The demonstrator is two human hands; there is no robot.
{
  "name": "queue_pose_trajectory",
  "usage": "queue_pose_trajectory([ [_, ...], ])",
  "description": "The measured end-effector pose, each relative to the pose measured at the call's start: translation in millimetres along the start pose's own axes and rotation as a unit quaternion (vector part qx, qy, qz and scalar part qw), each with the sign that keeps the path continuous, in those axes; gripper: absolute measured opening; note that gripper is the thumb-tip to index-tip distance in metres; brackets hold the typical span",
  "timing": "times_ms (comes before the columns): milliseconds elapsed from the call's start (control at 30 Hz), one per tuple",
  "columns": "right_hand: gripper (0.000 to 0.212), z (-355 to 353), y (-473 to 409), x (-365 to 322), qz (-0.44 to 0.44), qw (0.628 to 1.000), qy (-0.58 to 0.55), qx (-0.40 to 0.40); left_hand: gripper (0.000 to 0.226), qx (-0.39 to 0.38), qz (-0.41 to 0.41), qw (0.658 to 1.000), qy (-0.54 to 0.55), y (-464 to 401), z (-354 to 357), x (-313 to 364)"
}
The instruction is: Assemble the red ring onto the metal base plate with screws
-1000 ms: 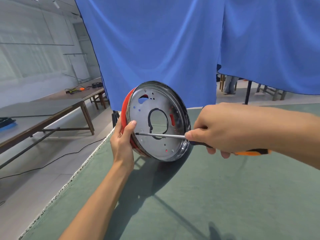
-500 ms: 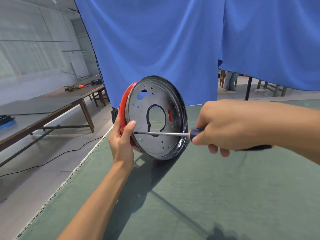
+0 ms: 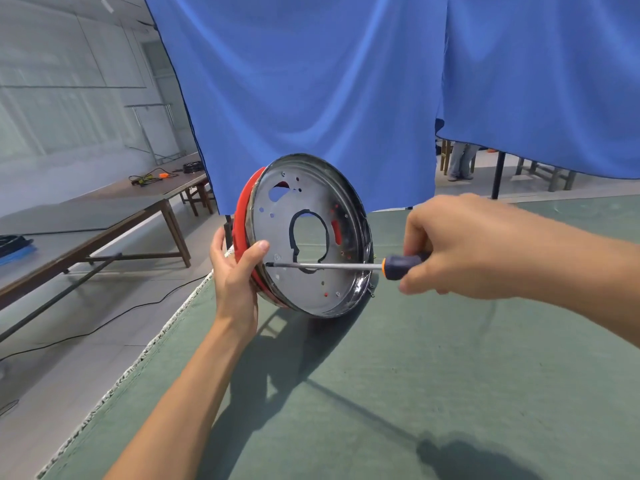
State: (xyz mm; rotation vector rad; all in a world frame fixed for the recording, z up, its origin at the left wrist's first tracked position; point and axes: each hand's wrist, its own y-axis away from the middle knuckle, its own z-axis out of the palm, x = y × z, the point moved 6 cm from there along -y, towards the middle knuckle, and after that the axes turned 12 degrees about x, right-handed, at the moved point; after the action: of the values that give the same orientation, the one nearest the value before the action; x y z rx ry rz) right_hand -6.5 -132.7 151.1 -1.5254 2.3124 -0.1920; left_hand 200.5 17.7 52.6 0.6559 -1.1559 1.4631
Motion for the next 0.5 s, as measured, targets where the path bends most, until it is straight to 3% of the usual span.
queue_pose_trajectory([
  [100,0.032,-10.1,1.1,-0.3,-0.010,0.996,0.069,0.063,0.065,-0.024,-0.027,0.999,-0.007,2.6,4.1,-0.4],
  [267,0.047,1.1,1.0,2.1,-0.006,1.000,0.026,0.001,0.060,-0.056,-0.067,0.996,0.008,2.6,7.3,-1.6],
  [400,0.032,-1.8,2.1,4.8,-0.009,1.000,0.016,-0.016,0.055,-0.041,-0.101,0.993,0.037,-0.6,6.0,-4.8],
  [500,0.027,-12.4,-0.8,5.4,-0.035,0.998,0.020,0.052,0.051,-0.059,-0.132,0.988,0.059,-2.9,7.1,-7.3],
])
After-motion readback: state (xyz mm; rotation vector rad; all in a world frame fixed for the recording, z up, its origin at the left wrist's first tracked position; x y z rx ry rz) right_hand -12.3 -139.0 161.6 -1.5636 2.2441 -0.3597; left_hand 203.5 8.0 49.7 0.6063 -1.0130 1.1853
